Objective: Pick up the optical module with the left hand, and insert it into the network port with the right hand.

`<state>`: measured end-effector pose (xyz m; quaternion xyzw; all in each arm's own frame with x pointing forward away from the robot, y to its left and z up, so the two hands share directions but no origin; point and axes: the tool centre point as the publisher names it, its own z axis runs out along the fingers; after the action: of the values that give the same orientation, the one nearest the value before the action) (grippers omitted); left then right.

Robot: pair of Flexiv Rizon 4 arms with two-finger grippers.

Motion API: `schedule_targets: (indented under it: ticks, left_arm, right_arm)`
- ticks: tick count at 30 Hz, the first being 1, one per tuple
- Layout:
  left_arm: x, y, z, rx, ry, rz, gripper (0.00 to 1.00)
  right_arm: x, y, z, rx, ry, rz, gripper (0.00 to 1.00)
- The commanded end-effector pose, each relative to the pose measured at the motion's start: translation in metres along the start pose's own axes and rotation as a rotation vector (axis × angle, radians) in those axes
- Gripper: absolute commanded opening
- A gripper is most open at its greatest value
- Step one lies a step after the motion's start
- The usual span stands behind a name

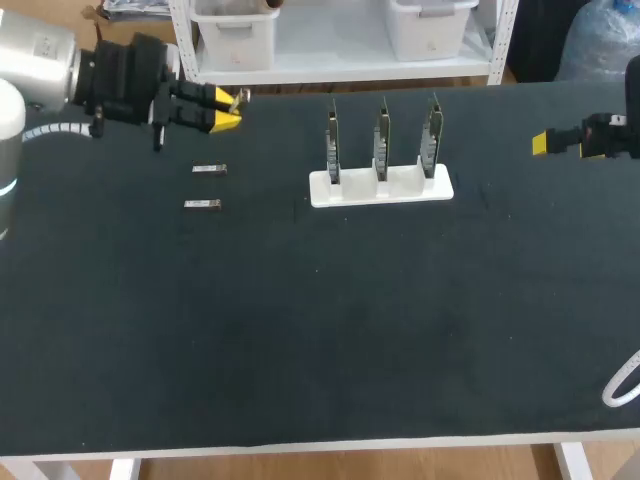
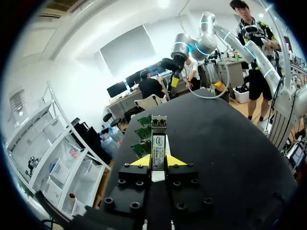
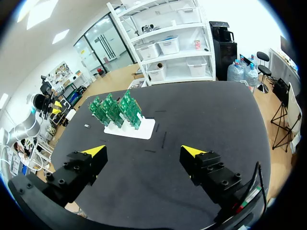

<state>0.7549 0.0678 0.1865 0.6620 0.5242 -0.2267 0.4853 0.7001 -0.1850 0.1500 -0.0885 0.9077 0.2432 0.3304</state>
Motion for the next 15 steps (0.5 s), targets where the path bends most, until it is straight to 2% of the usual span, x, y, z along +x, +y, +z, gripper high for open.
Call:
schedule_targets:
  ticks: [1,6,15]
  left_arm:
    - [-0.0009,0.0029,0.0042,-0.063,-0.062,0.036,0.0]
    - [-0.0066,0.011,0.0091,-0.062,-0.072,0.081,0.0]
    - [-0.0066,0.011,0.0091,-0.062,-0.072,0.081,0.0]
  right_arm:
    - [0.0,0.0,-0.0001,0.0,0.0,0.0,1.0]
    - [0.0,0.0,-0.0001,0.0,0.0,0.0,1.0]
    - [0.0,0.0,-0.0001,0.0,0.0,0.0,1.0]
